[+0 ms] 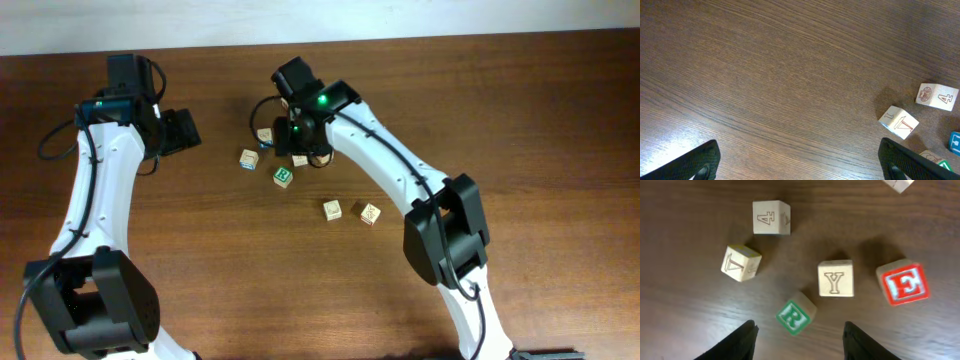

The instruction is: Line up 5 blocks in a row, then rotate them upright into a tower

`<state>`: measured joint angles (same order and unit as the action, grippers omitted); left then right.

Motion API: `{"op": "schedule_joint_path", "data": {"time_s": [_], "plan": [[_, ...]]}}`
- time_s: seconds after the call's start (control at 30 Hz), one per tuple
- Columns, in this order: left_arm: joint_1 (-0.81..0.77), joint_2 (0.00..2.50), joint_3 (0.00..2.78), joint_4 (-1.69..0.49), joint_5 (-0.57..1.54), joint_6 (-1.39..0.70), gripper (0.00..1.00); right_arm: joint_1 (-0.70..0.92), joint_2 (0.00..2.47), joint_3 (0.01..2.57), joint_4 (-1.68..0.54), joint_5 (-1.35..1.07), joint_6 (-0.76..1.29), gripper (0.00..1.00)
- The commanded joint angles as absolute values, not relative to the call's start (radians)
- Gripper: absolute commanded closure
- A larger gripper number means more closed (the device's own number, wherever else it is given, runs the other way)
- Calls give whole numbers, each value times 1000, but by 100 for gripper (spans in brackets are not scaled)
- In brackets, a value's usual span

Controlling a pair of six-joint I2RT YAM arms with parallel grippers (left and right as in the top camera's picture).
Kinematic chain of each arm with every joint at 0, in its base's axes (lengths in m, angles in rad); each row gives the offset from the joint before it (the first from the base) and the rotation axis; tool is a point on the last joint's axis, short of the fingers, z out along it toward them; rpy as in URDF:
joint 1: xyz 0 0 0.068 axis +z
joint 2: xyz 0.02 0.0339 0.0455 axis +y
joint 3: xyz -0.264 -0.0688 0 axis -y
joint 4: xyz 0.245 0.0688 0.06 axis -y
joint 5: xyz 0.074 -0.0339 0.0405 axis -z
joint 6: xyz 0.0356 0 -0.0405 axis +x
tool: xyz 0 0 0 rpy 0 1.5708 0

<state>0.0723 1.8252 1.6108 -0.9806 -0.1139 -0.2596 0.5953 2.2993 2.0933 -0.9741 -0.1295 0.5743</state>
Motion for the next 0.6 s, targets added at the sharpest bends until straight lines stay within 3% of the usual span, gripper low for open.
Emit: {"op": "schedule_joint_path", "data": {"time_s": [0.0,0.47,0.57], "plan": [[70,1835,1626,-982,-128,-276,1,657,2311,2054,-943,15,748,40],[70,1835,1626,-982,-128,-276,1,707,2415,2051,-915,125,855,38],[70,1835,1626,-982,-128,-276,1,707,2434,2051,-915,107,855,44]]}}
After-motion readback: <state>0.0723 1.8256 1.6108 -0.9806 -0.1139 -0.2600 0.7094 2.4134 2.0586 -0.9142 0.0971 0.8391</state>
